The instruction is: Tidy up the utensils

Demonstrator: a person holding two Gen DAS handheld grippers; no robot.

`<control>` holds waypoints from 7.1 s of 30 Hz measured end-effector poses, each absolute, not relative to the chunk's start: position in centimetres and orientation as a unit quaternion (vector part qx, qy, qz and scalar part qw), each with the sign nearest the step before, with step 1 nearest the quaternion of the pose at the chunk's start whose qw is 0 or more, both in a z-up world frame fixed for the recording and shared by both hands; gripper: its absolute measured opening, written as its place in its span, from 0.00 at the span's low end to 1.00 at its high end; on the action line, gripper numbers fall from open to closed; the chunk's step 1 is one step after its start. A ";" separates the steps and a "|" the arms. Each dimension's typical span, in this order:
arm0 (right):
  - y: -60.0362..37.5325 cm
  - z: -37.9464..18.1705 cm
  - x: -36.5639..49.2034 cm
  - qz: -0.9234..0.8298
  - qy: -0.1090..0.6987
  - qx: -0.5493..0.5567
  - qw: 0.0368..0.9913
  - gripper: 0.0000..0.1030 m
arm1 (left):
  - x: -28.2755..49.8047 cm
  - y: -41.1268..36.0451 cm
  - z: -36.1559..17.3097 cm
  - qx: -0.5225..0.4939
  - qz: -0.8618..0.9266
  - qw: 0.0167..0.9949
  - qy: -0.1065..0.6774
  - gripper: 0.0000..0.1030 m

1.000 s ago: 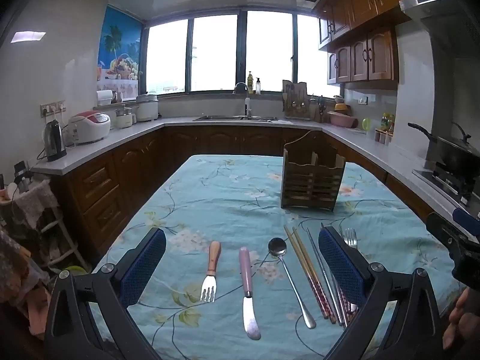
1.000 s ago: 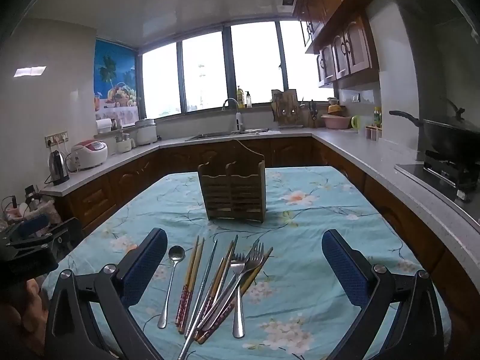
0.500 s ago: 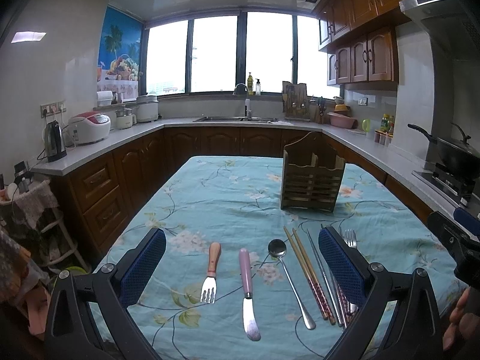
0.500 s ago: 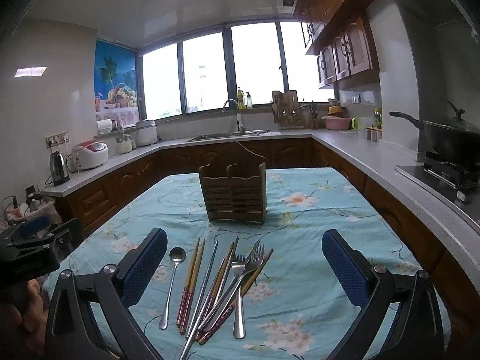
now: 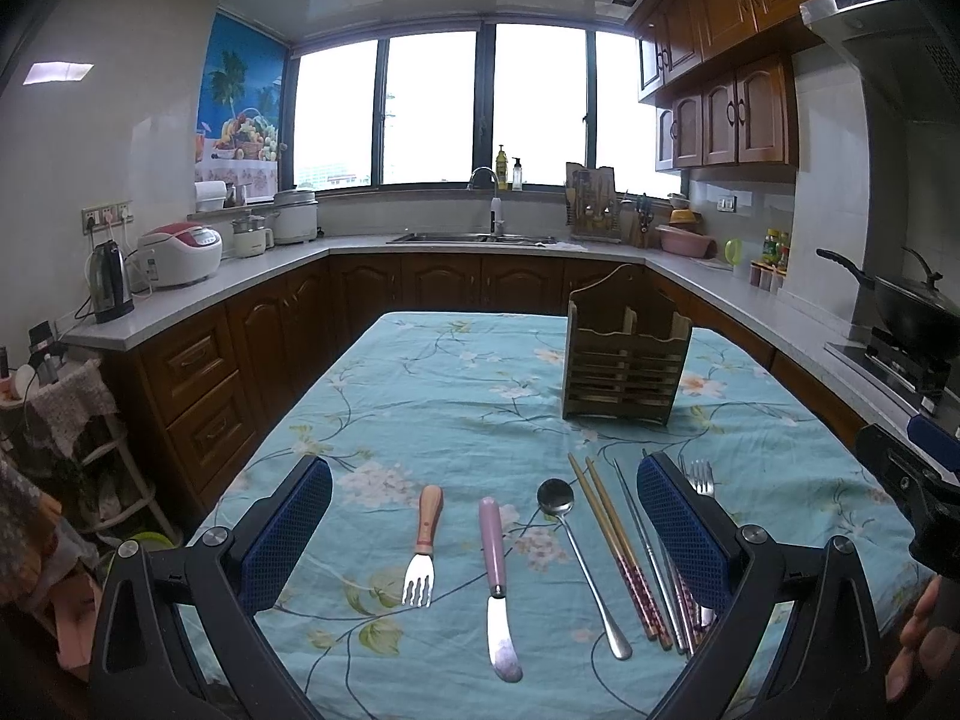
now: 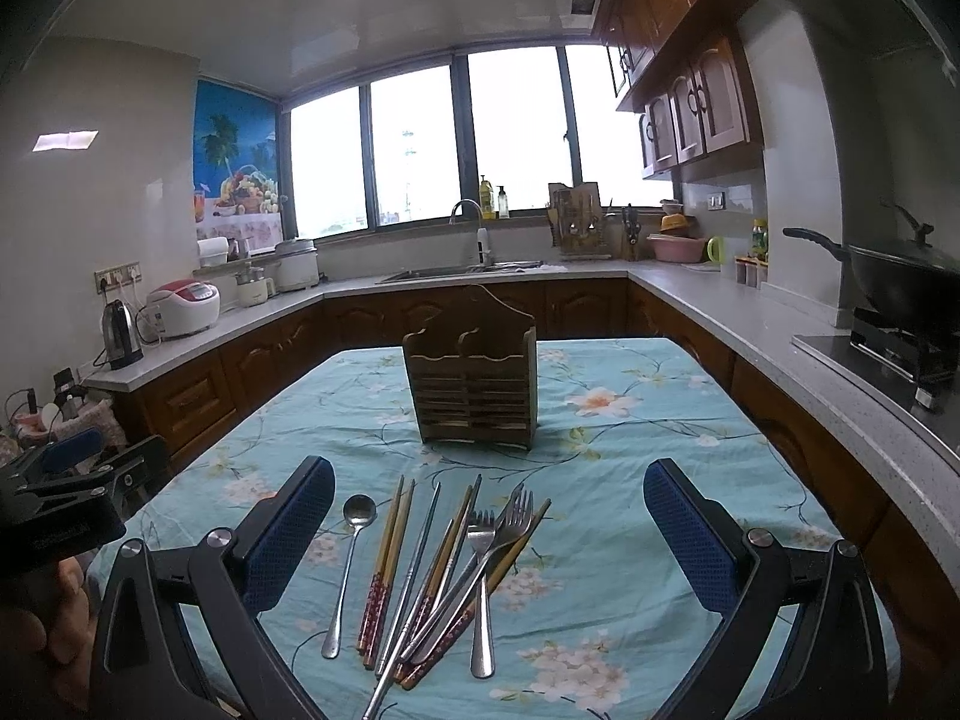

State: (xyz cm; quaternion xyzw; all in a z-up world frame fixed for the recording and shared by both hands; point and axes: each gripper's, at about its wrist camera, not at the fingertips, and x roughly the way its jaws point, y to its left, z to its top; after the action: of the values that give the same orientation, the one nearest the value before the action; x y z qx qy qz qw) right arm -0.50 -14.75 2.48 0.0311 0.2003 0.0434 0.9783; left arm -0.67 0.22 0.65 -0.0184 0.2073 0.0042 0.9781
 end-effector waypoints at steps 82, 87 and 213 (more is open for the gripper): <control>-18.1 -10.1 19.3 0.126 0.468 0.073 0.872 0.11 | 25.2 -2.2 -9.5 0.008 -0.159 0.874 0.460 0.03; -18.7 -8.4 18.5 0.119 0.439 0.083 0.887 0.02 | 23.8 -1.6 -8.1 0.000 -0.159 0.886 0.435 0.02; -20.8 3.5 26.7 0.069 0.221 0.105 0.967 0.76 | 29.6 -3.2 3.1 -0.022 -0.024 0.966 0.256 0.86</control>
State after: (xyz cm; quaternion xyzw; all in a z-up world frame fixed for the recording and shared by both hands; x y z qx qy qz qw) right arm 26.66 -20.81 3.48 0.1050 0.2209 0.0694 0.9671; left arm 29.61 -3.23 3.12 -0.0225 0.2561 -0.0238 0.9661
